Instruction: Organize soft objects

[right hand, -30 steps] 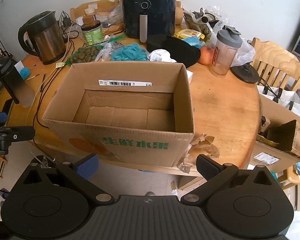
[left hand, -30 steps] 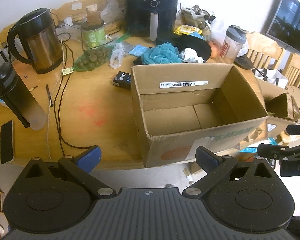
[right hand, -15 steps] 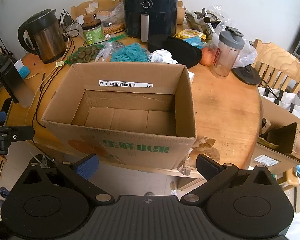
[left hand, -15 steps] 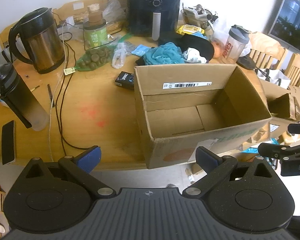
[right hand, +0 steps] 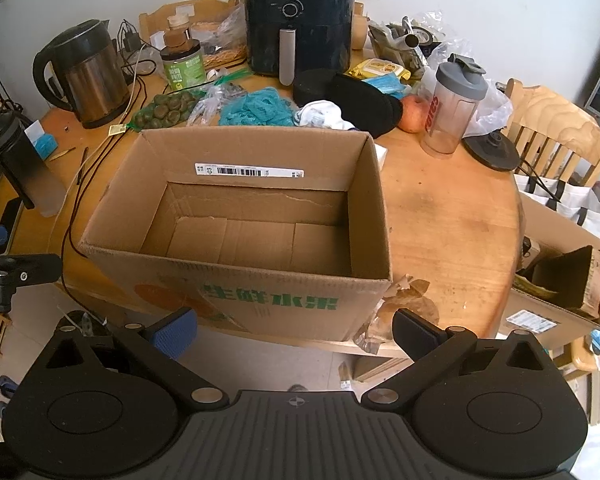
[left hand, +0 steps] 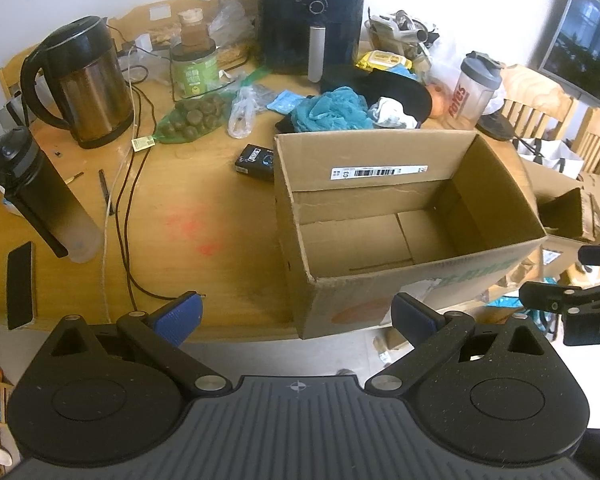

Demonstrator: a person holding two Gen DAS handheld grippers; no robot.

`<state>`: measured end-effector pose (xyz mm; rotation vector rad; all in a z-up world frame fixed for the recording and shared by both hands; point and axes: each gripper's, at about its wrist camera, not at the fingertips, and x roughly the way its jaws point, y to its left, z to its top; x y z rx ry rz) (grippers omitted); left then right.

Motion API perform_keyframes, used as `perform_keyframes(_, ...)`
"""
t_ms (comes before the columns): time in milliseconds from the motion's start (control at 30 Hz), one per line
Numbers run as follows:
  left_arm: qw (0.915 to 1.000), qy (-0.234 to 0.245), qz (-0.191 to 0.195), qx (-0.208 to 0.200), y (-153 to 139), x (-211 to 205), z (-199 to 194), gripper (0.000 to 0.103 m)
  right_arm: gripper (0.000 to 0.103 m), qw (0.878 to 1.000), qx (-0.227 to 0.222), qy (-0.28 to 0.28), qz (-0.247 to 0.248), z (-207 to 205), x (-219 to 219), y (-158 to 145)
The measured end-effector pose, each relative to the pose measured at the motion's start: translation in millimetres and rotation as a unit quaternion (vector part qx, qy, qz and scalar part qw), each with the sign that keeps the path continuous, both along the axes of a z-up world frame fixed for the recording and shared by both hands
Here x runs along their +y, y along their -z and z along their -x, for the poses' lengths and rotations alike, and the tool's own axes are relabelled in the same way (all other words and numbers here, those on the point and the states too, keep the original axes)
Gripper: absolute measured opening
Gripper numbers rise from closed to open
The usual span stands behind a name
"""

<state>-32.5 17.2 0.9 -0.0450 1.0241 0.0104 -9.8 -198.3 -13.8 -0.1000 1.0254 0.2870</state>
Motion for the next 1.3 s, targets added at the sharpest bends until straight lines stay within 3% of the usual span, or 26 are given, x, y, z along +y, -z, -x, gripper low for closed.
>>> perform_keyframes(467, 0.9994, -0.02, -0.012, 0.025, -10, 7, -18, 0.103, 0.103, 1.0, -0.012, 0.007, 0.0, -26, -20, -12)
perform_keyframes(900, 0.9977, -0.048, -0.002, 0.047, -17, 5, -56, 0.103, 0.103, 1.0, -0.016, 0.001, 0.006, -81, -41, -14)
perform_keyframes(1100, 0.9963, -0.061, -0.02, 0.057, -17, 1, -80, 0.103, 0.103, 1.0, -0.011, -0.003, 0.006, -109, -50, -10)
perform_keyframes(1300, 0.9964, -0.069, 0.001, 0.05, -19, -1, -99, 0.103, 0.103, 1.0, -0.006, -0.01, 0.002, -140, -58, -7)
